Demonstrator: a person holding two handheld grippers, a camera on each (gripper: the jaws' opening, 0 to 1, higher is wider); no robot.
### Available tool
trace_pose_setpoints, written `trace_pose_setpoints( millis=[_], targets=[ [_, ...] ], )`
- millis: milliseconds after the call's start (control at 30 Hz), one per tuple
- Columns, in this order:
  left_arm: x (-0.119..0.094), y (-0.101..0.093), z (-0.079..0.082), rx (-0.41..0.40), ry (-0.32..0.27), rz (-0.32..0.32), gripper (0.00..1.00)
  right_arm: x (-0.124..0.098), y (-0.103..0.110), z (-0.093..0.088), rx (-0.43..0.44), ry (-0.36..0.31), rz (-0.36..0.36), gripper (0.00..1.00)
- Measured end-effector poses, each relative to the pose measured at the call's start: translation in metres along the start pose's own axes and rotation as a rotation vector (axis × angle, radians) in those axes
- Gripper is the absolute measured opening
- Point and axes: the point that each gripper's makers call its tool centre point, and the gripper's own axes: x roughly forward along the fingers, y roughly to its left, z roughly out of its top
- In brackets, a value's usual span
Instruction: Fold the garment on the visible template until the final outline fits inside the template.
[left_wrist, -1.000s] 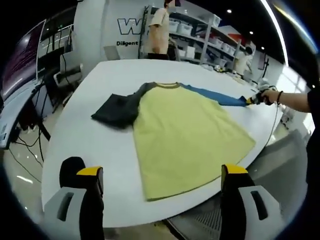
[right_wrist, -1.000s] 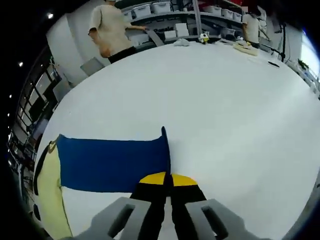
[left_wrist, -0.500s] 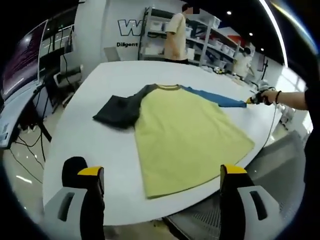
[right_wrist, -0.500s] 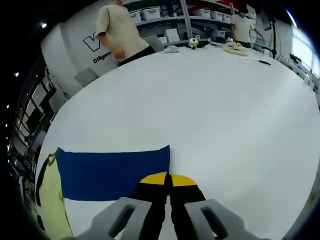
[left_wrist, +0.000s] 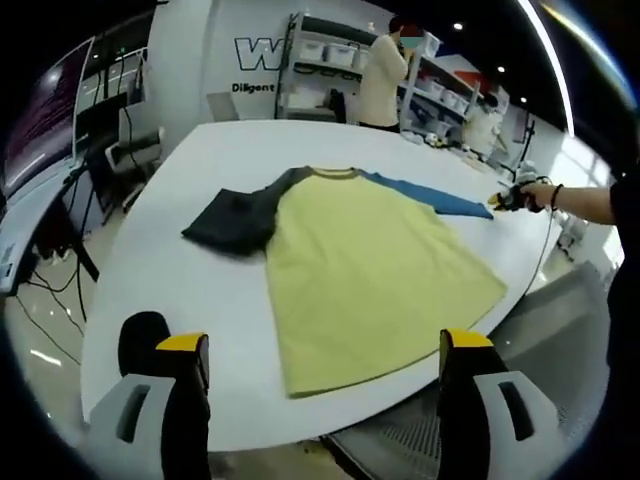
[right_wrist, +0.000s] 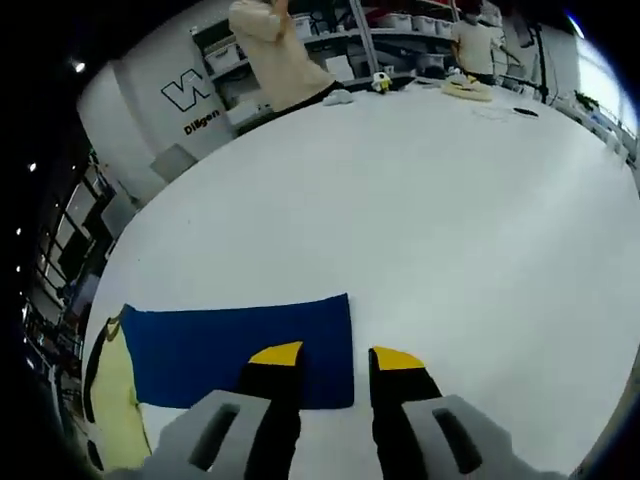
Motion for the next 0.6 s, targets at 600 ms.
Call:
trace_pose_setpoints(
  millis=[600],
  targets=[
    [-0.001,-0.002,0.006,0.003,-0.014,-0.011,0.86,0.007,-0.006,-0.023,-0.317,0.085,-0.110,0.17]
  ],
)
